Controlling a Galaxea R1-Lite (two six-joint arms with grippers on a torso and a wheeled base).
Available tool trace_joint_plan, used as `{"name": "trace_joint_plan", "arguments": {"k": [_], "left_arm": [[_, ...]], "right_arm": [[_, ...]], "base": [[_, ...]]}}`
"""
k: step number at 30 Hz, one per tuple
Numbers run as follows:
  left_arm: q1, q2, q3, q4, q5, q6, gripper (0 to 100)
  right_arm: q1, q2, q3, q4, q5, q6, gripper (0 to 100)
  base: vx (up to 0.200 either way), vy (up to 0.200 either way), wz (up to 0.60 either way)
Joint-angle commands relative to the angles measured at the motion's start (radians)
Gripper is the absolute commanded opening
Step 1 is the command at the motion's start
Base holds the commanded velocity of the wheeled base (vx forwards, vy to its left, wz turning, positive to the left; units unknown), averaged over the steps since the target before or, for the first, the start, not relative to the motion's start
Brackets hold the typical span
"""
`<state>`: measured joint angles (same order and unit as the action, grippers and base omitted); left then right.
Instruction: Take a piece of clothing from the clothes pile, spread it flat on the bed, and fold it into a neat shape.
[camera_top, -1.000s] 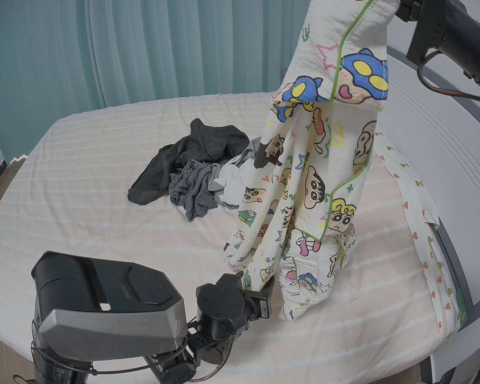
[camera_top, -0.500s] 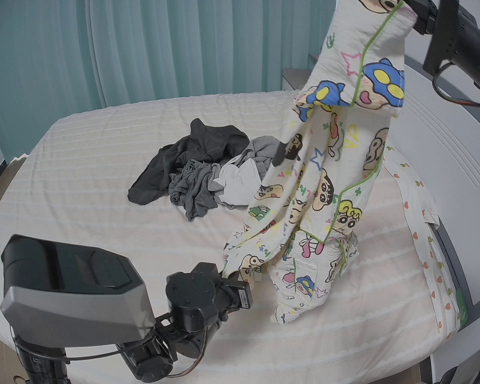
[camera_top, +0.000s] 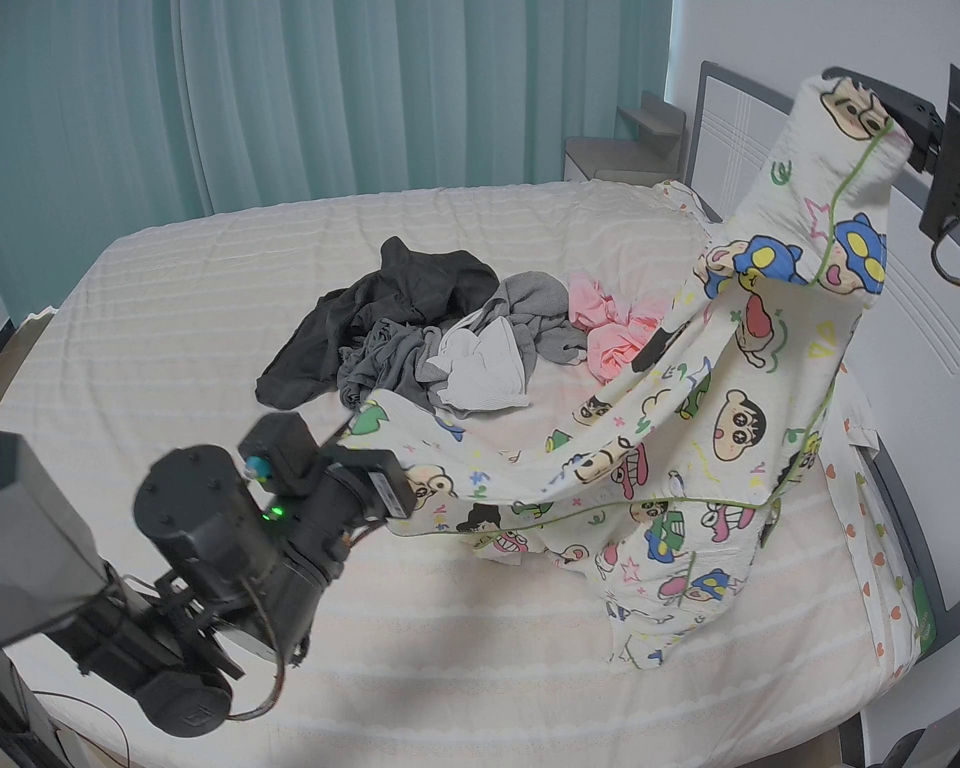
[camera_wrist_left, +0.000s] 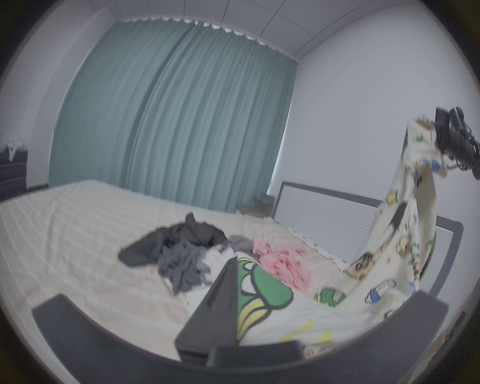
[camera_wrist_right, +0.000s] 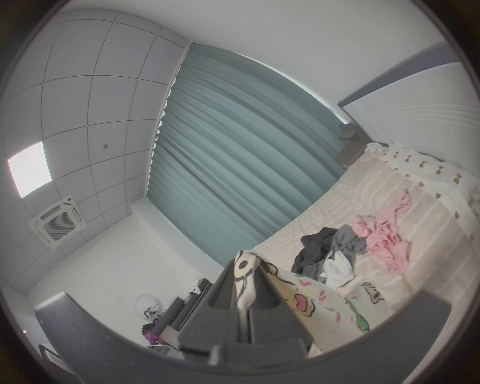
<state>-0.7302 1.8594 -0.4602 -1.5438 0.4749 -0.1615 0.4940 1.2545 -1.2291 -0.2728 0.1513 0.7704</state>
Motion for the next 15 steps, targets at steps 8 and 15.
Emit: {"name": "trace_joint_plan", "arguments": {"k": [8,15], "left_arm": [[0.127,-0.388,-0.242,0.264,-0.024,0.152,0],[0.129,-0.491,-0.437,0.513,-0.082,0.158,0]], "right_arm": [[-0.126,-0.145,0.181,-0.008,0.002,-0.008,0],[-0.121,-0.162,0.100,-0.008,0.005,-0.008,0]], "base": [[0.000,0.000,0.00],[0.000,0.000,0.00]]}}
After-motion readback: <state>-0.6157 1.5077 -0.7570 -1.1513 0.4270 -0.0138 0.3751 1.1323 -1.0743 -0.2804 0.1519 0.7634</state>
